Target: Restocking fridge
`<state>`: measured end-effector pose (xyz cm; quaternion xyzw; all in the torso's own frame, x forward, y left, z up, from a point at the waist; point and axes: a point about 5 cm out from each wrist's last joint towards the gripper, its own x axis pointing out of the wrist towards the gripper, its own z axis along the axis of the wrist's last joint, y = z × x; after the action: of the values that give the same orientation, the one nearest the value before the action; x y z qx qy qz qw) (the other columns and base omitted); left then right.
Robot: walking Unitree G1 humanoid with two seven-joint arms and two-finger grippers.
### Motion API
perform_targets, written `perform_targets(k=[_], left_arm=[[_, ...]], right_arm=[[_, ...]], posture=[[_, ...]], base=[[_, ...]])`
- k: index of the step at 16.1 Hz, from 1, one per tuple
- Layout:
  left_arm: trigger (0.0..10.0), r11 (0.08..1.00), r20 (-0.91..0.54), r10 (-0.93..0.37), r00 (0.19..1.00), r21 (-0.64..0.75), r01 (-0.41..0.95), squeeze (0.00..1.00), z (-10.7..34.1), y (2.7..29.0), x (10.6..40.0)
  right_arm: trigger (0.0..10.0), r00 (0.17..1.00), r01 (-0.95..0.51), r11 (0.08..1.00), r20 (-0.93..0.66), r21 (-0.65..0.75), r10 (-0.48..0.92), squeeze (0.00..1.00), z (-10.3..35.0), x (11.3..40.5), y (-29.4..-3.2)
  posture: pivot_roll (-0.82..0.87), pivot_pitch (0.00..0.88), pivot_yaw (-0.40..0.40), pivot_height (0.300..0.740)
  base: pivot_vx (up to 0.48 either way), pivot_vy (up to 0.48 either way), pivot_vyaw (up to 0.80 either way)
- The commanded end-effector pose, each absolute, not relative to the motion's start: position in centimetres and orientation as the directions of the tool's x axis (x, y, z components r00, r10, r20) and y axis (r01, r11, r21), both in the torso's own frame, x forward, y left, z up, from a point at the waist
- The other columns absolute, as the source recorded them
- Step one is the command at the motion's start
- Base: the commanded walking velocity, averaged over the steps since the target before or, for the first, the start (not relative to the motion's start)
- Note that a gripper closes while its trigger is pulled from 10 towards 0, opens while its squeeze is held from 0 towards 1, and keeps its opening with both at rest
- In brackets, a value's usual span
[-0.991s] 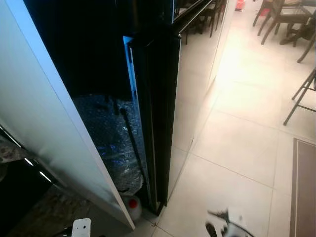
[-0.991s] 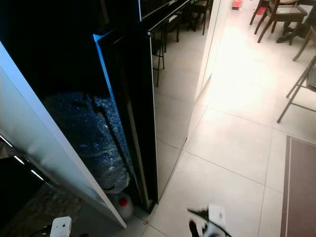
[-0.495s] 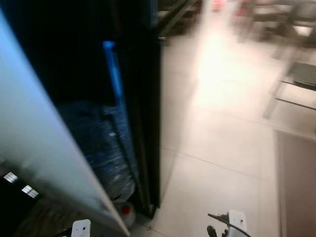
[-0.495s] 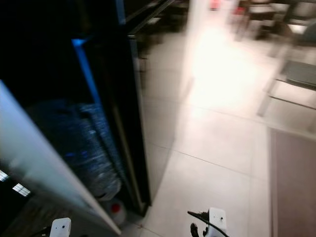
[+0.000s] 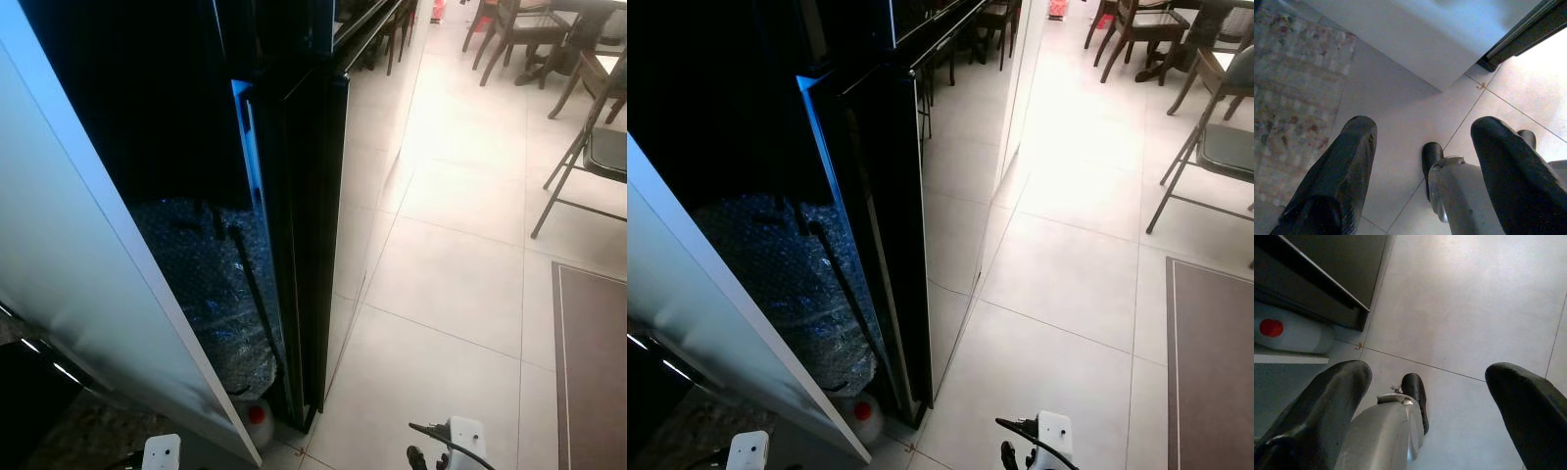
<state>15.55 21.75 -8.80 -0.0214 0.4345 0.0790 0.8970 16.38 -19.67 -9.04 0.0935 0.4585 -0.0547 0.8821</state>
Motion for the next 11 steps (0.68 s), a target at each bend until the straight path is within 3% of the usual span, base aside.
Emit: perform_targets(k=[1,5,11], left_arm=[[10.0,0.986,-0.788,0.129,0.601,0.038,-0.162,0.00,-8.82,21.95,15.47],[10.0,0.987,-0.781,0.125,0.612,0.034,-0.158,0.00,-8.73,21.78,15.72],[10.0,0.988,-0.772,0.119,0.624,0.031,-0.150,0.00,-8.57,21.65,16.11]], right_arm=[[10.0,0.568,0.195,0.974,-0.823,0.113,-0.018,0.00,-9.12,16.21,-19.70],[10.0,0.565,0.201,0.974,-0.825,0.108,-0.025,0.00,-9.15,16.08,-19.86],[10.0,0.563,0.203,0.973,-0.826,0.107,-0.026,0.00,-9.15,16.10,-19.86]], posture=[[-0.05,0.019,0.034,0.740],[-0.06,0.024,0.034,0.740],[-0.06,0.028,0.037,0.740]], base=[[0.000,0.000,0.00],[0.000,0.000,0.00],[0.000,-0.299,0.00]])
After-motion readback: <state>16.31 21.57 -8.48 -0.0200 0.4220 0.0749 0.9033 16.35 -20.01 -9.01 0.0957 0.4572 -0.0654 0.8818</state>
